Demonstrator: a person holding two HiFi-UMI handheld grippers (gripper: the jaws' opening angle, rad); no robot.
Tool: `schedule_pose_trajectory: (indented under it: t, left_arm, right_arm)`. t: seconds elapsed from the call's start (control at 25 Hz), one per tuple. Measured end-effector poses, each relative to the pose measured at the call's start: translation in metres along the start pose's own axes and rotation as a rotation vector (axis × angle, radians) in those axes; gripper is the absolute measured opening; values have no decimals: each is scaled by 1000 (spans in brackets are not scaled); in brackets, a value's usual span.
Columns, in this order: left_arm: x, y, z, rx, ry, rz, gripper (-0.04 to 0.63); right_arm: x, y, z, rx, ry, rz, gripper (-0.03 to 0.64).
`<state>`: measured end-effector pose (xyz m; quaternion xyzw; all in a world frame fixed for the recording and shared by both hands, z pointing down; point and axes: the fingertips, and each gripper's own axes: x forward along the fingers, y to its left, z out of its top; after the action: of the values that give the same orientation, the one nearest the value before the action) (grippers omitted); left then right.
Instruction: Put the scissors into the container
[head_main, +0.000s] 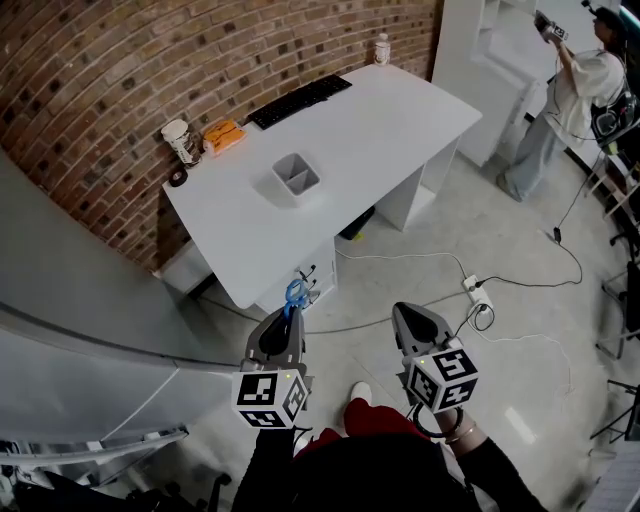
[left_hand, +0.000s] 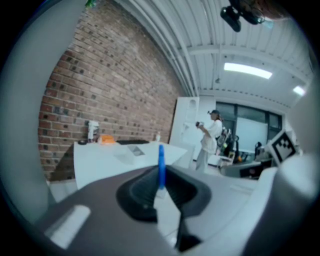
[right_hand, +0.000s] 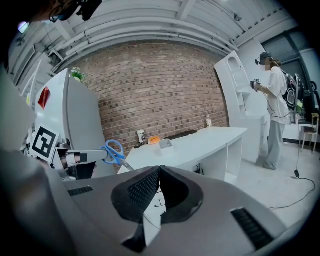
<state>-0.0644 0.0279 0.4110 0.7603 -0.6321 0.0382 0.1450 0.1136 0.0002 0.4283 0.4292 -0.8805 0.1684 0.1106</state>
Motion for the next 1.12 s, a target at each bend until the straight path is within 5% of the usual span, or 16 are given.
schedule_pose_trajectory:
  t: [1.12]
  left_arm:
    - [58,9,35,23,-27,81,29]
  right_arm:
    - [51,-35,32,4,-5,85,9]
